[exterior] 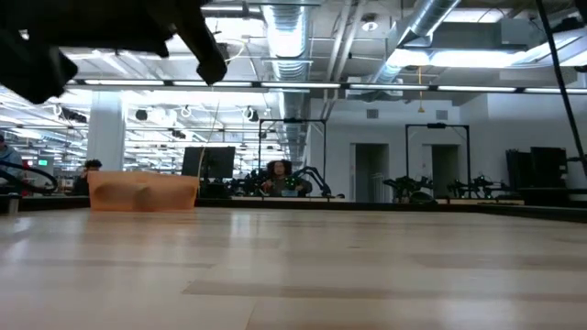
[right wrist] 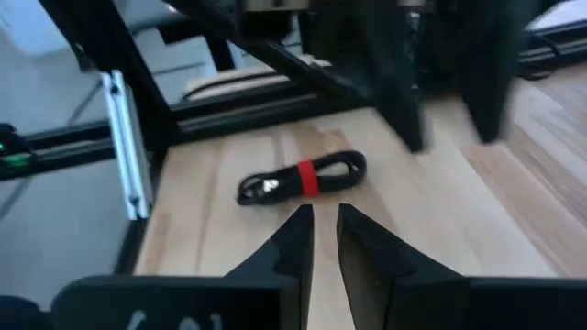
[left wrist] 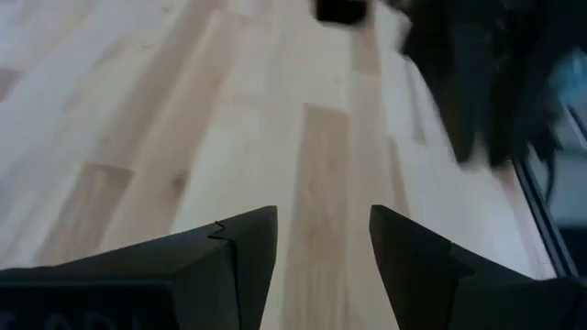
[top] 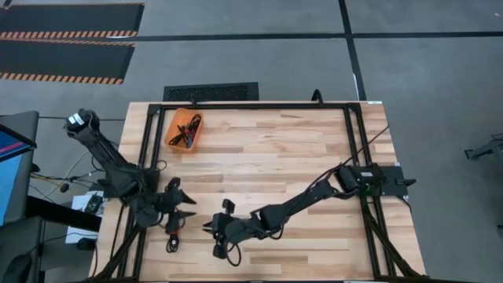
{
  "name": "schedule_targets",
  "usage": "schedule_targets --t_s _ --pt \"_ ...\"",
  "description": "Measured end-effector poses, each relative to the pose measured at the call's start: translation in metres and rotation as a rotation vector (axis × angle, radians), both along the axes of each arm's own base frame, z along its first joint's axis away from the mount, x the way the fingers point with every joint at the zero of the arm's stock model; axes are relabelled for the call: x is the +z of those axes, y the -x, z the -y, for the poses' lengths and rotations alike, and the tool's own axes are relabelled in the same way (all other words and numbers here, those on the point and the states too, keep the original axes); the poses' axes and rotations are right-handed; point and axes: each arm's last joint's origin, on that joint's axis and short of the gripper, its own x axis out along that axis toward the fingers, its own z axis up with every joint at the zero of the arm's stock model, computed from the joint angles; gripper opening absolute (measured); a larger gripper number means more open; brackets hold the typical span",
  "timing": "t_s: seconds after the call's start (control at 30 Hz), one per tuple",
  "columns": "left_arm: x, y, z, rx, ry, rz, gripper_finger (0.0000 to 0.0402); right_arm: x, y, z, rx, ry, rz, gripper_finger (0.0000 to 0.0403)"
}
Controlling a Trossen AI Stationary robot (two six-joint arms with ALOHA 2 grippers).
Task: Pick and place USB-C Cables
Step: Put the black charger cable into the orange bin
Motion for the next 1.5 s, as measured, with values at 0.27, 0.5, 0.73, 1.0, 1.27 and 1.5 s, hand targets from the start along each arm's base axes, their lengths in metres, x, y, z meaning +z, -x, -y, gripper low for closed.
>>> schedule_targets --t_s 0.27,0.5,0.73,1.0,1.27,1.5 --pt "-0.011 0.013 0.01 -0.098 -0.044 -0.104 0.0162 -0.02 -0.009 0.001 0.016 0.015 0.023 0.008" --pt "-0.02 0.027 0.01 -0.091 0.065 -0.283 0.0162 -0.056 -0.041 0.022 0.098 -0.063 0.085 0.0154" --pt "-0.028 0.041 0.019 -0.025 0.187 -0.407 0.0162 -0.052 -0.07 0.044 0.106 -0.058 0.113 0.0231" --pt "-0.05 0.048 0.032 0.112 0.265 -0.616 0.0162 -0.082 -0.098 0.063 0.171 -0.105 0.069 0.0243" --pt "-0.06 0.047 0.037 0.159 0.246 -0.671 0.0162 -0.083 -0.103 0.086 0.16 -0.098 0.079 0.0243" --pt "-0.055 0.045 0.04 0.139 0.221 -0.654 0.0162 -0.082 -0.104 0.093 0.173 -0.102 0.072 0.0242"
